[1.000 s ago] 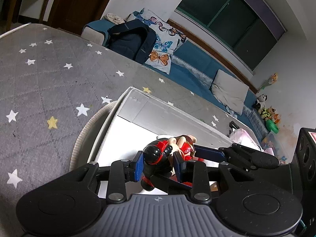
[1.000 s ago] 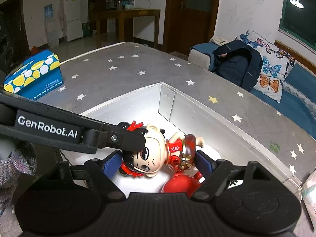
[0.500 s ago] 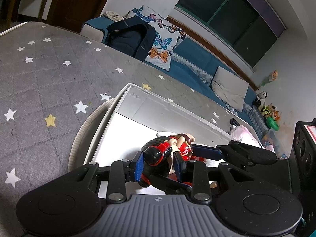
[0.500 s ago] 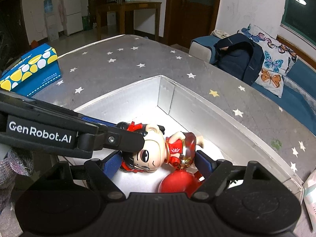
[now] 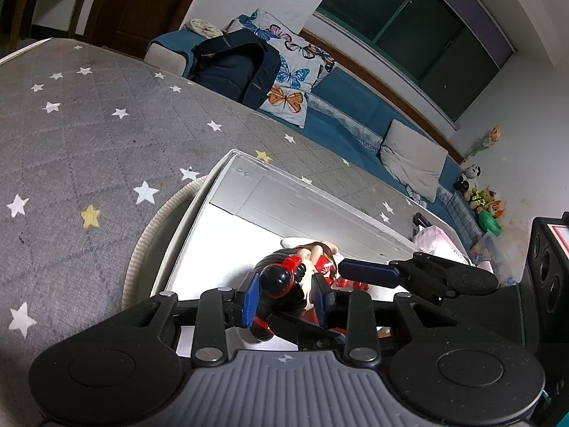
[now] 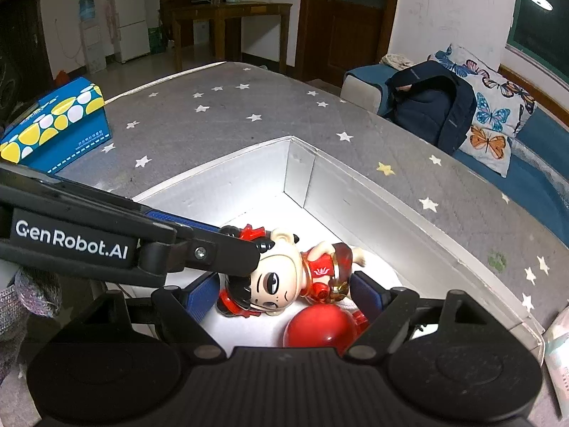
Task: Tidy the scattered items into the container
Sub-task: 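Lower the doll into the box and open the left tool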
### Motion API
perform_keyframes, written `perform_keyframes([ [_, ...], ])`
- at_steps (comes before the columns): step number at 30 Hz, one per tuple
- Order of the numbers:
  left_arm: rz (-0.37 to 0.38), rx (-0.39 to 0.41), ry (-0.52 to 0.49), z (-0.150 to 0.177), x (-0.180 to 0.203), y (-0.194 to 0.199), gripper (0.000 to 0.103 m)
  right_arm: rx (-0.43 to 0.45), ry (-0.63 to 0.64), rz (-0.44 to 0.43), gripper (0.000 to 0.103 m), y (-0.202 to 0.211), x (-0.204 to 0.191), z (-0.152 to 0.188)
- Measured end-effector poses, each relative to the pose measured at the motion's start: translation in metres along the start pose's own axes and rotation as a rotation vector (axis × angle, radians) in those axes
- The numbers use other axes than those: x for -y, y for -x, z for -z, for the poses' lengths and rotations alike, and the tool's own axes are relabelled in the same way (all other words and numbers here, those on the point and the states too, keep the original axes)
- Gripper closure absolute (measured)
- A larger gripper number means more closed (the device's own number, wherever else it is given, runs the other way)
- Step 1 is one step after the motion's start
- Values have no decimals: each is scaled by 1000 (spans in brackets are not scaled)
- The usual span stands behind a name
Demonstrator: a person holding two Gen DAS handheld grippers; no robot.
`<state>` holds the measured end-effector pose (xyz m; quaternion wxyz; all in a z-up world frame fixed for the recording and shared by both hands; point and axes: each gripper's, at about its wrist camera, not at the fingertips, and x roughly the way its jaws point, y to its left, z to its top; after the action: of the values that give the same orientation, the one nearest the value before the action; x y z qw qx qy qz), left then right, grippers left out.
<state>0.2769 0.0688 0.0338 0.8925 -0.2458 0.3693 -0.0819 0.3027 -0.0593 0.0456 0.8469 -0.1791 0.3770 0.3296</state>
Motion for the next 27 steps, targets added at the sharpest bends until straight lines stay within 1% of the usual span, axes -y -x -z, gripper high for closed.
perform_keyframes([
  [17, -20, 8, -14, 2, 0, 5, 69, 16, -2, 2, 21, 8, -5, 1],
  [27, -15, 25, -28, 5, 4, 17, 69, 44, -19, 14, 21, 24, -8, 5],
])
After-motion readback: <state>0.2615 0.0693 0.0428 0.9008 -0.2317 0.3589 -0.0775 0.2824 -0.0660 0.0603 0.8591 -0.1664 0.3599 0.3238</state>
